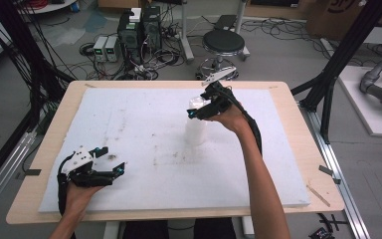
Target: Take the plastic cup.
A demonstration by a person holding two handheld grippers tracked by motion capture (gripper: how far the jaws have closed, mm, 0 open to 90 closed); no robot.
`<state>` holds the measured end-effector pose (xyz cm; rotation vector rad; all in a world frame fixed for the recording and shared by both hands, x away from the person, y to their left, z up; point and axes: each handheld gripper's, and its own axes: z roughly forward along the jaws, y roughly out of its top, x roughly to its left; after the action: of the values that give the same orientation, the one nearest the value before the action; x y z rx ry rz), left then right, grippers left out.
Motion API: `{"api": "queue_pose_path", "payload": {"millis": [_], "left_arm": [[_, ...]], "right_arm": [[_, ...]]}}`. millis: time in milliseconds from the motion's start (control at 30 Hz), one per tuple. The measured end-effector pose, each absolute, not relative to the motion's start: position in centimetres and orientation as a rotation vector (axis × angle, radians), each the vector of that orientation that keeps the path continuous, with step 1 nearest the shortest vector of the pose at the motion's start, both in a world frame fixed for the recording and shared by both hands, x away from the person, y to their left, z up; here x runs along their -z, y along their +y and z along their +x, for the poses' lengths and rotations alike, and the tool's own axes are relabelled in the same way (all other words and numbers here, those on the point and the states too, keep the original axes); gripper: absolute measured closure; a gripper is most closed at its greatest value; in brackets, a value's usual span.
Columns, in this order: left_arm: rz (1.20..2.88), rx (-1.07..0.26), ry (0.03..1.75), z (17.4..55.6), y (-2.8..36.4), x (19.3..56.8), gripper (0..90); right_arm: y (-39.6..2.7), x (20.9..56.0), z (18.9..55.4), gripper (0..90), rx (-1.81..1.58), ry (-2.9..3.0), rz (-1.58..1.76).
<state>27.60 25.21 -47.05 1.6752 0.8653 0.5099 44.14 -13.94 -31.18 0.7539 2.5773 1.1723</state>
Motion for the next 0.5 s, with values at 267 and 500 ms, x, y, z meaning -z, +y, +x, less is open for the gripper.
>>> {"api": "queue_pose_path", "payload": {"millis": [267,500], "left_arm": [[1.69,-0.5,0.872,27.71,25.1,47.03,9.7],[1.691,-0.497,0.872,27.73,25.09,47.02,9.7]], "right_arm": [[-13.1,31.77,44.28,16.3,-1.123,2.598,0.753],[-13.03,32.15,44.62,19.7,-1.089,2.614,0.784]]}}
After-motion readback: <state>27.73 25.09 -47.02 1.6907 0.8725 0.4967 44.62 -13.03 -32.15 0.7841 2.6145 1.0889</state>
